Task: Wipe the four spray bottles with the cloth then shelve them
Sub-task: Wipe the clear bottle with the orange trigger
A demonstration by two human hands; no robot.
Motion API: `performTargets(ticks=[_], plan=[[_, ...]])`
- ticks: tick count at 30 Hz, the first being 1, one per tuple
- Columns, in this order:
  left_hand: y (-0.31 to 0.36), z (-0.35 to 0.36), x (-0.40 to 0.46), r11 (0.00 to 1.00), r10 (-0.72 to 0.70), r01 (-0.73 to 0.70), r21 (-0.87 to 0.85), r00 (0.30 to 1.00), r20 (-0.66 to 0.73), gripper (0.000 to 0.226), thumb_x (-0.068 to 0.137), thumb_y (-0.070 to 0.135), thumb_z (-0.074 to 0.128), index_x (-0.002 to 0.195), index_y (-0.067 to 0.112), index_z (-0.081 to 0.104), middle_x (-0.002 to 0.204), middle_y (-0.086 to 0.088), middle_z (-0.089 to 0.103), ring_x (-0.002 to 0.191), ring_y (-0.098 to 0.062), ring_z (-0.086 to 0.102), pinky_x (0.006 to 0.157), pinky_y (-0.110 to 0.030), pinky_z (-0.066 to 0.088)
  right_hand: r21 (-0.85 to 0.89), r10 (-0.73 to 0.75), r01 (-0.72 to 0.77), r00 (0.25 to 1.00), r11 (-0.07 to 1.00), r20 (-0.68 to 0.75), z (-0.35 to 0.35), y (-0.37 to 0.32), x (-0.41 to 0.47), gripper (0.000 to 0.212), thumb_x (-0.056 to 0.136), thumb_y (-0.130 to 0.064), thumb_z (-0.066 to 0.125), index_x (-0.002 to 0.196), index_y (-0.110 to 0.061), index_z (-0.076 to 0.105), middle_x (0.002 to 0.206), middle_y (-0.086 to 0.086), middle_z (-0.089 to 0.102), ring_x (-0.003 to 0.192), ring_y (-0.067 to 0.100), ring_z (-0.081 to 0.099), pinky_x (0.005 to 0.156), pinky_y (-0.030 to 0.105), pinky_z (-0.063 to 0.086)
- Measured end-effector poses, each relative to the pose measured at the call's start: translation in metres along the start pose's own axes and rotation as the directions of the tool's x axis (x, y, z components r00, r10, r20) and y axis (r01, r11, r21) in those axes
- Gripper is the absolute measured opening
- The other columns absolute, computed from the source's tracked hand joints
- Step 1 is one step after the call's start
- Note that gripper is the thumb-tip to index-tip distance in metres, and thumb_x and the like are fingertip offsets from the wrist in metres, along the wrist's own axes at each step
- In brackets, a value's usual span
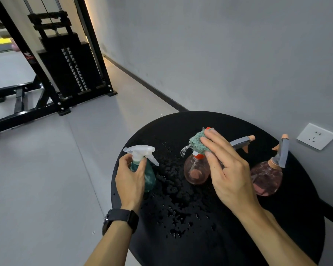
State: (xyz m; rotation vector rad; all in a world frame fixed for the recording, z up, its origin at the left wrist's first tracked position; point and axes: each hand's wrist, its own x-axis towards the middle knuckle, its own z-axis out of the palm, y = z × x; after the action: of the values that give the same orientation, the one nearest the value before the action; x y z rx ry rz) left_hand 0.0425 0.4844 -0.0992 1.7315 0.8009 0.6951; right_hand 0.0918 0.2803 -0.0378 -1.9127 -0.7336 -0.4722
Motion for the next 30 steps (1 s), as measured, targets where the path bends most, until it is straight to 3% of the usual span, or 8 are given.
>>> performTargets(ticks=[5,10,13,16,20,23,26,30], plan=[[0.01,-0.003,-0.003,0.997,0.054,-0.048,0.059,0.993,-0.102,0.049,0.082,0.014,0.073,0.126,0.014,0.051,0.121,0.003,0.044,0.114,-0.017,0.05,0.098,-0.03,0.043,-0.013,0.039,-0.039,0.997,0.999,-0.059,-0.012,0.003,0.003,0.036,0.093,0.003,0.053,0.129,-0.001,0.059,0.14,0.002,0.053,0.136,0.006,0.041,0.112,0.018,0.032],[0.043,-0.004,-0.02,0.955,0.297,-0.288,0.074,0.916,-0.272,0.037,0.078,0.006,0.064,0.106,0.02,0.044,0.106,0.004,0.038,0.101,-0.021,0.045,0.086,-0.036,0.045,-0.009,0.107,-0.11,0.981,0.994,-0.164,-0.027,0.01,0.006,0.034,0.095,0.002,0.053,0.128,-0.002,0.06,0.139,0.002,0.054,0.135,0.006,0.043,0.11,0.015,0.034],[0.054,0.01,-0.037,0.889,0.457,-0.457,0.028,0.884,-0.1,0.03,0.077,0.011,0.059,0.102,0.023,0.05,0.096,0.006,0.047,0.087,-0.015,0.05,0.075,-0.027,0.044,0.001,0.147,-0.15,0.969,0.989,-0.198,-0.032,0.009,0.006,0.034,0.095,0.003,0.053,0.128,-0.004,0.06,0.139,0.0,0.054,0.134,0.005,0.043,0.111,0.023,0.038],[0.055,0.031,-0.049,0.849,0.52,-0.528,0.02,0.841,0.148,0.027,0.083,0.006,0.063,0.104,0.021,0.058,0.093,0.009,0.051,0.086,-0.009,0.053,0.073,-0.018,0.045,-0.075,0.127,-0.148,0.963,0.986,-0.24,-0.036,0.008,0.005,0.032,0.093,0.007,0.055,0.124,-0.001,0.063,0.135,0.001,0.056,0.131,0.008,0.047,0.114,0.011,0.021],[0.043,0.055,-0.05,0.901,0.377,-0.426,0.081,0.863,0.337,0.036,0.088,0.021,0.069,0.122,0.022,0.058,0.107,0.013,0.052,0.097,-0.002,0.055,0.079,-0.006,0.042,-0.102,0.121,-0.15,0.96,0.983,-0.251,-0.039,0.006,0.004,0.031,0.093,0.008,0.056,0.122,0.001,0.064,0.133,0.004,0.058,0.13,0.011,0.049,0.11,0.005,0.021],[0.034,0.071,-0.046,0.947,0.214,-0.291,0.14,0.889,0.404,0.059,0.089,0.035,0.071,0.141,0.022,0.047,0.133,0.009,0.051,0.12,-0.005,0.052,0.097,-0.015,0.043,-0.113,0.117,-0.148,0.962,0.983,-0.247,-0.041,0.009,0.004,0.031,0.092,0.008,0.056,0.122,0.002,0.063,0.133,0.003,0.057,0.13,0.017,0.05,0.102,-0.005,0.019],[0.031,0.085,-0.045,0.961,0.112,-0.214,0.176,0.881,0.46,0.072,0.091,0.041,0.069,0.151,0.021,0.035,0.154,0.006,0.039,0.138,-0.01,0.04,0.108,-0.022,0.033,-0.058,0.155,-0.173,0.959,0.983,-0.237,-0.042,0.013,0.002,0.033,0.095,0.003,0.054,0.126,-0.003,0.061,0.134,-0.009,0.051,0.132,0.005,0.044,0.104,0.004,0.032],[0.03,0.102,-0.04,0.979,0.074,-0.156,0.134,0.874,0.479,0.069,0.092,0.042,0.067,0.151,0.025,0.037,0.153,0.006,0.042,0.137,-0.011,0.043,0.105,-0.02,0.03,-0.067,0.163,-0.183,0.958,0.981,-0.235,-0.044,0.018,0.0,0.034,0.095,0.001,0.054,0.127,-0.005,0.061,0.134,-0.012,0.049,0.133,0.001,0.04,0.112,0.015,0.03]])
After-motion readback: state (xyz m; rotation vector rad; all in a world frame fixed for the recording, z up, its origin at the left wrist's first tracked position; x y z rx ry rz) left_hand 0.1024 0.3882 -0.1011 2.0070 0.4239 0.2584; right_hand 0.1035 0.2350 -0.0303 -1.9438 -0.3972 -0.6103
